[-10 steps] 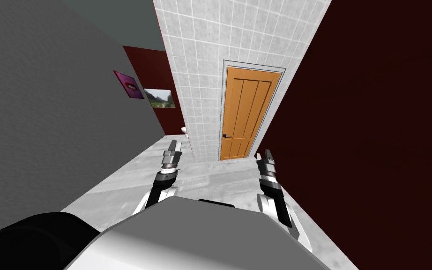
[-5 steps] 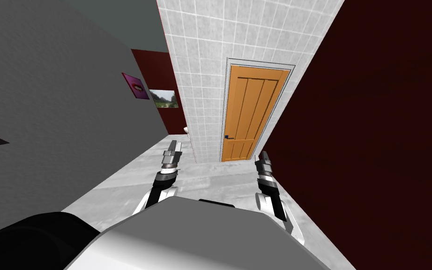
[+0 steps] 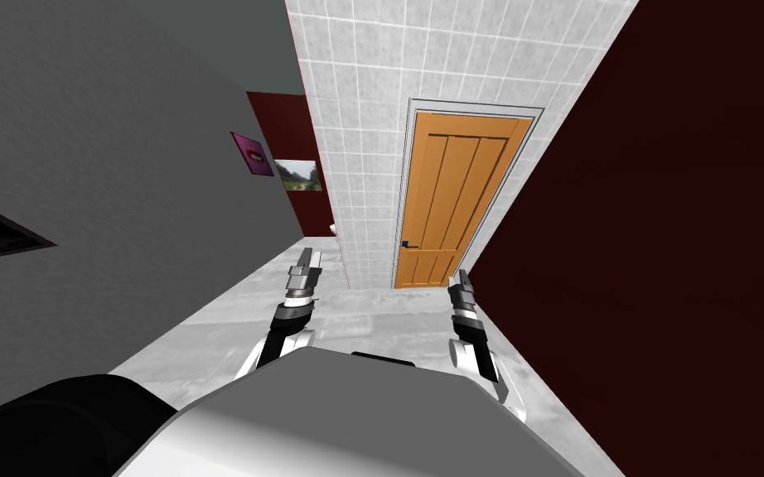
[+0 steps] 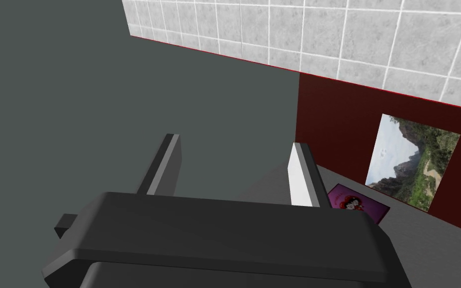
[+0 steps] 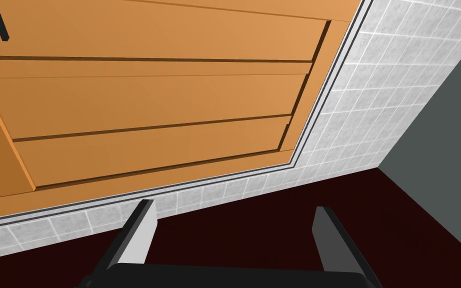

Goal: Pull the door open

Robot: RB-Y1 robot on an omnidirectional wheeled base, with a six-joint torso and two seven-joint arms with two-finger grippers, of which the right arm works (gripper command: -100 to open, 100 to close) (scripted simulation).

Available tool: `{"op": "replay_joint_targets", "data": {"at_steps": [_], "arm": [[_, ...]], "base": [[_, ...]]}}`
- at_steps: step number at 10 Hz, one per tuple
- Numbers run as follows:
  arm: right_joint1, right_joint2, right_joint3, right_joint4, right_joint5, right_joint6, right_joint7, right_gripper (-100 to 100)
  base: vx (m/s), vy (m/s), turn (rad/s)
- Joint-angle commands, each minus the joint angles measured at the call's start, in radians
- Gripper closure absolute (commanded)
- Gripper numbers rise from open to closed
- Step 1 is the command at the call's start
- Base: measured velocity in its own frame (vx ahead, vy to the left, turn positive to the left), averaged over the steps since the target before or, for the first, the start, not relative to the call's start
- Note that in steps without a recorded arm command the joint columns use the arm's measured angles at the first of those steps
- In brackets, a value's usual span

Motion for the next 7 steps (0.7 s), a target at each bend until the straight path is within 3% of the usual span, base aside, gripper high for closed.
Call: {"op": "replay_joint_targets", "data": {"at_steps": [1,2,4,7], "arm": [[-0.019,-0.006,-0.005,0.050,-0.006,-0.016,0.002,-100],[-0.019,-0.006,-0.005,0.057,-0.006,-0.016,0.002,-100],[-0.048,-0.013,-0.011,0.131,-0.013,-0.035,0.006,-100],[-0.077,-0.019,-0.017,0.208,-0.021,-0.054,0.010,-100]], "base": [[0.078,-0.029,0.138],[0.055,-0.023,0.027],[0.067,-0.022,0.098],[0.075,-0.022,0.088]]}}
